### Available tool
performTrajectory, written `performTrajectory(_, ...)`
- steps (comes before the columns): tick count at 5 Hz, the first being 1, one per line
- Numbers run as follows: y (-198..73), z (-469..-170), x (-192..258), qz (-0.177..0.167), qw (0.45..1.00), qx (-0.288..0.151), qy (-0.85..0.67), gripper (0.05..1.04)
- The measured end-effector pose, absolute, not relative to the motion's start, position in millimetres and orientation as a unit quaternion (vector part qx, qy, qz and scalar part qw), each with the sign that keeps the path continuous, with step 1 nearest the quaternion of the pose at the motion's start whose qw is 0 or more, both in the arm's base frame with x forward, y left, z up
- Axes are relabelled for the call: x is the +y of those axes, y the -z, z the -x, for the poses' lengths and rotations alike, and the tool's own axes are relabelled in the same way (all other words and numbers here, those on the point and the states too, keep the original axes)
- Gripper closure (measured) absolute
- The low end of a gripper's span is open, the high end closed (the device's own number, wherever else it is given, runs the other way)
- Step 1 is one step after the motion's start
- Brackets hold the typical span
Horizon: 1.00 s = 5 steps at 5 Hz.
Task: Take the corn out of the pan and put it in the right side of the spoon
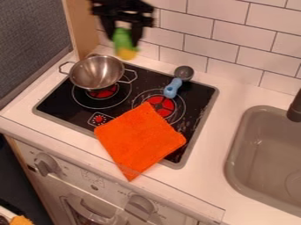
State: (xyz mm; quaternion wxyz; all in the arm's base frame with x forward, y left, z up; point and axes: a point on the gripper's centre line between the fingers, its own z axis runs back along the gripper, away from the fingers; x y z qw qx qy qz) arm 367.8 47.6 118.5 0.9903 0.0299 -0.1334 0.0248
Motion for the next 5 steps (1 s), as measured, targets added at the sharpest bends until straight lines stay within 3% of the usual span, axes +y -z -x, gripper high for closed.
performTrajectory(2,-84,-385,-42,-0.013,0.992,-0.097,0.077,0.433)
performTrajectory(4,-40,-380,-68,0.004,0.993,-0.053,0.106,0.433)
performTrajectory(5,-36,-378,-73,0.003,0.992,-0.050,0.112,0.433)
